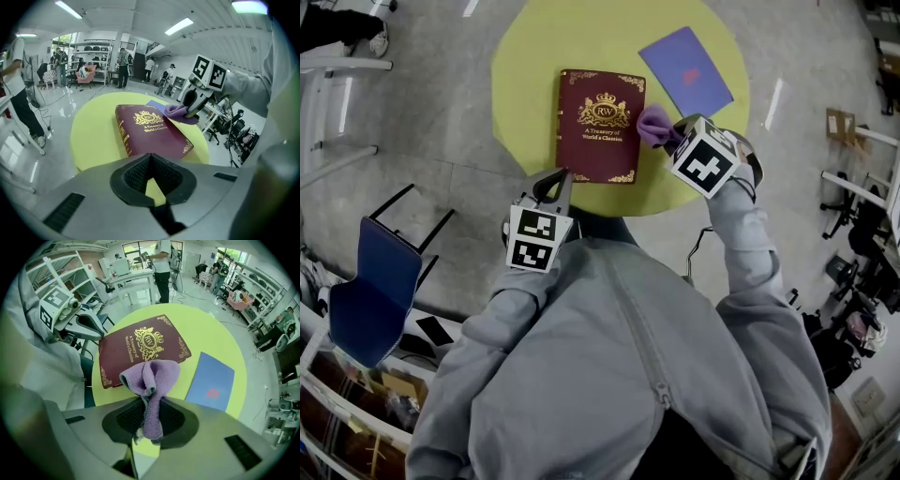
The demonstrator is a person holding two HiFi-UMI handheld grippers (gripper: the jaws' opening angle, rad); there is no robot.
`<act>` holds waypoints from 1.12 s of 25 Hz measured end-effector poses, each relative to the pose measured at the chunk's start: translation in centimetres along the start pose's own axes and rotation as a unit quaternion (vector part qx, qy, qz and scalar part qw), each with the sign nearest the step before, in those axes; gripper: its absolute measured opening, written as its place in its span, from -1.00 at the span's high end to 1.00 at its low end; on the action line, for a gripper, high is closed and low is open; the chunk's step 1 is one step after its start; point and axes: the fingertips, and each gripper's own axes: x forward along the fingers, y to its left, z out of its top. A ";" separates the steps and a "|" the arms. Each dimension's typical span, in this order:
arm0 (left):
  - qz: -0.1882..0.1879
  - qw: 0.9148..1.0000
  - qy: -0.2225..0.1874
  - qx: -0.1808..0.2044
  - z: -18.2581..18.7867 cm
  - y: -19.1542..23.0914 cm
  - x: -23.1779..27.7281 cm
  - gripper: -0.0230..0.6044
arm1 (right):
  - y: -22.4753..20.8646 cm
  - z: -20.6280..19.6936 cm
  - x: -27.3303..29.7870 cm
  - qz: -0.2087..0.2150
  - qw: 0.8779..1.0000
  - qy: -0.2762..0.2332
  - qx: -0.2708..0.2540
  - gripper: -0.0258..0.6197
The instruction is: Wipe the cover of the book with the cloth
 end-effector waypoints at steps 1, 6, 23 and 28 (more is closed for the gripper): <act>0.000 1.000 -0.001 0.004 0.1 0.0 -0.2 0.87 | 0.2 0.2 -0.3 -0.001 1.000 -0.005 0.002 0.62; -0.012 1.000 0.016 0.002 -1.0 0.0 -0.7 0.87 | 1.9 3.5 -1.9 -0.002 0.999 -0.041 -0.025 0.62; -0.006 1.000 0.021 -0.016 -2.1 0.7 -0.9 0.87 | 12.6 14.5 -0.3 0.087 0.980 -0.094 -0.152 0.62; -0.003 1.000 0.019 -0.018 -2.1 0.7 -0.9 0.87 | 13.2 15.2 1.3 0.095 0.978 -0.085 -0.163 0.62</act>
